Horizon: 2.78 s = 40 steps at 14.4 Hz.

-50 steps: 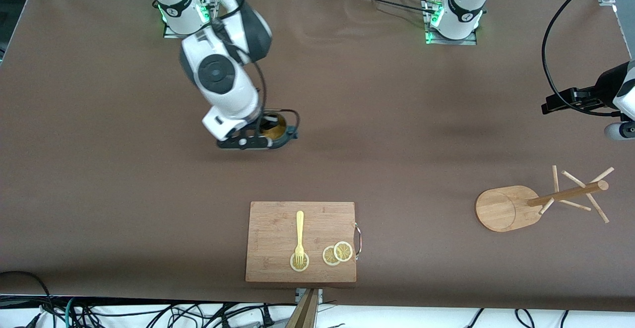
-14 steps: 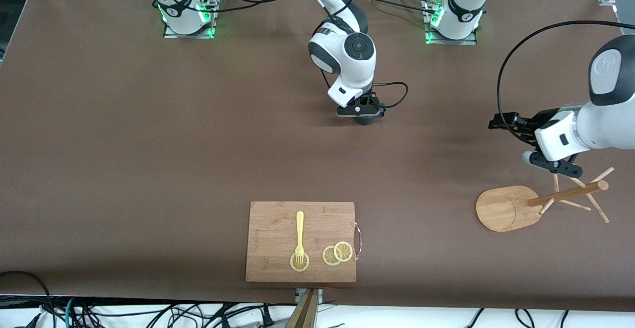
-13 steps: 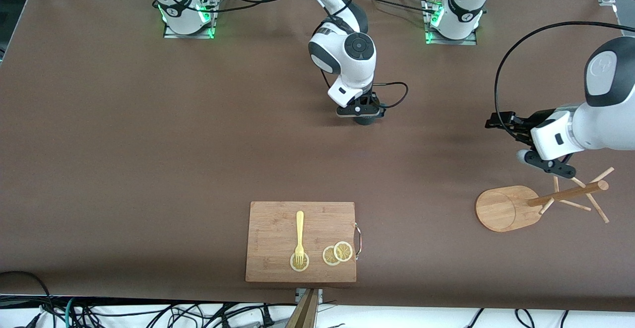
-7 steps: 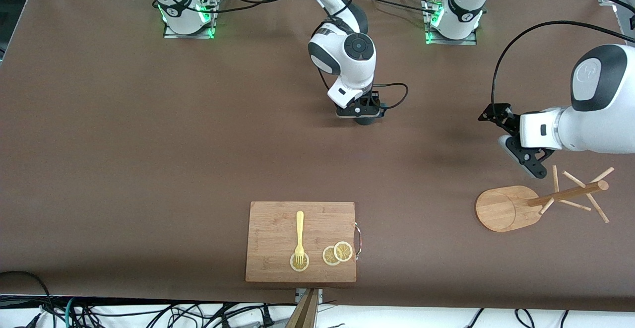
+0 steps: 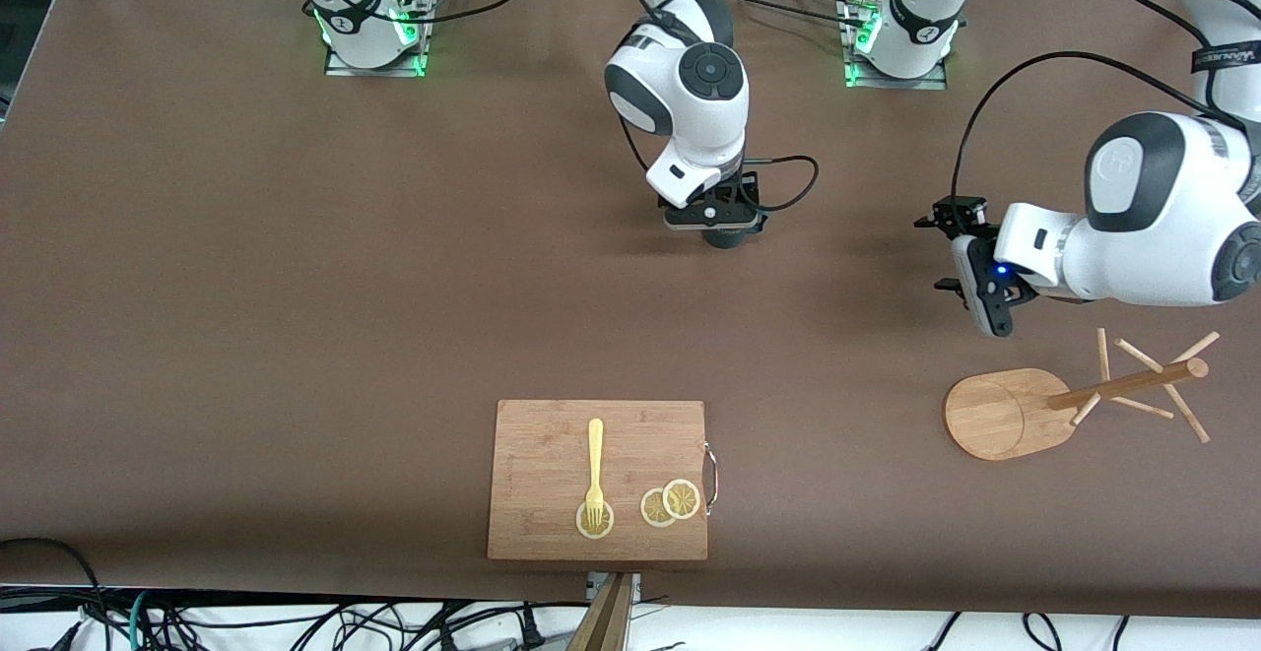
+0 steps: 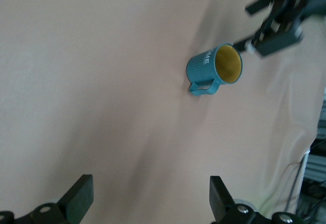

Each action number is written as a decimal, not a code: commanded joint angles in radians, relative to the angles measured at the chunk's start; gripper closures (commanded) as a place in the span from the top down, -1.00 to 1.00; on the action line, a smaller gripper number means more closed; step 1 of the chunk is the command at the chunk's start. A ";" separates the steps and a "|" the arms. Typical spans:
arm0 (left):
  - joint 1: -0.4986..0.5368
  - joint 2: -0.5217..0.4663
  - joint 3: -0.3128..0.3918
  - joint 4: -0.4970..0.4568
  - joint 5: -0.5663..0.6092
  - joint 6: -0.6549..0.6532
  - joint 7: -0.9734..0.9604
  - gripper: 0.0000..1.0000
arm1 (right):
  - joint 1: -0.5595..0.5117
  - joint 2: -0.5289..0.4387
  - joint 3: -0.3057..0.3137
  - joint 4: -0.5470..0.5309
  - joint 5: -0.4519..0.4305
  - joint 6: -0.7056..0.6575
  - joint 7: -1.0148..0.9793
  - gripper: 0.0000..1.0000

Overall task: Pass cup and hang on rack
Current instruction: 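Hold the mug while the left gripper moves above its handle, then close the left gripper on the mug handle while the right gripper opens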

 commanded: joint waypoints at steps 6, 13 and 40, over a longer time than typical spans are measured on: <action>0.002 -0.158 -0.086 -0.409 -0.174 0.389 0.407 1.00 | -0.246 -0.227 0.009 -0.031 0.020 -0.247 -0.136 0.99; -0.022 -0.100 -0.123 -0.543 -0.450 0.549 0.847 1.00 | -0.284 -0.593 -0.178 -0.357 0.020 -0.336 -0.496 0.99; -0.133 -0.030 -0.304 -0.718 -0.969 0.958 1.207 1.00 | -0.915 -0.779 0.150 -0.399 -0.075 -0.502 -0.903 0.99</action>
